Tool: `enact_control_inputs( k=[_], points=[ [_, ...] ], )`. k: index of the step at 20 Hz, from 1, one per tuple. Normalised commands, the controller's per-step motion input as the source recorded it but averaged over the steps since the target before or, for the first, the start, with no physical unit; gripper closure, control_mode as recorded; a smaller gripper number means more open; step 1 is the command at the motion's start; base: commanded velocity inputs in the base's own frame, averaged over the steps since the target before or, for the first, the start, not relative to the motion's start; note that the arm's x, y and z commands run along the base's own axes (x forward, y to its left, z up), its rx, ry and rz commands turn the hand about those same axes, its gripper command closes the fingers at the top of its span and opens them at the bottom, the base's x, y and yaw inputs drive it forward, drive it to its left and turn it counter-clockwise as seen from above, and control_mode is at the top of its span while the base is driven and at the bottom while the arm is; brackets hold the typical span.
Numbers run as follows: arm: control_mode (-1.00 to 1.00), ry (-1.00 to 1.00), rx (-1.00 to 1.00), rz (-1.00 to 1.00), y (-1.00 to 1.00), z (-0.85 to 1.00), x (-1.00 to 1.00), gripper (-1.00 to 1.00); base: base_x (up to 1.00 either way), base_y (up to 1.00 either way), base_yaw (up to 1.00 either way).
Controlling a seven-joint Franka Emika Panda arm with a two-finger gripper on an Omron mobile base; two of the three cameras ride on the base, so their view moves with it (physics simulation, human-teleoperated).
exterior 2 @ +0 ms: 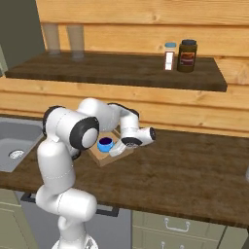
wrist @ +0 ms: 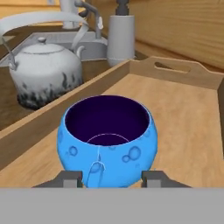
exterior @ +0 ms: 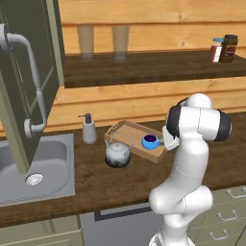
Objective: Pick the kettle from the counter and place it on the tray. Then pick the mug from the cabinet and place it on the tray. Then close the cabinet doors.
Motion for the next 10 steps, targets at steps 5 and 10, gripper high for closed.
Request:
enact_control_inputs(
  k=[5,10],
  points=[
    [-1.00,0.00,0.00,0.00,-0.11,0.04,-0.11,-1.00,0.00,0.00,0.00],
    [-1.00,0.00,0.00,0.00,-0.02,0.29,-0.33,-1.00,0.00,0.00,0.00]
  ],
)
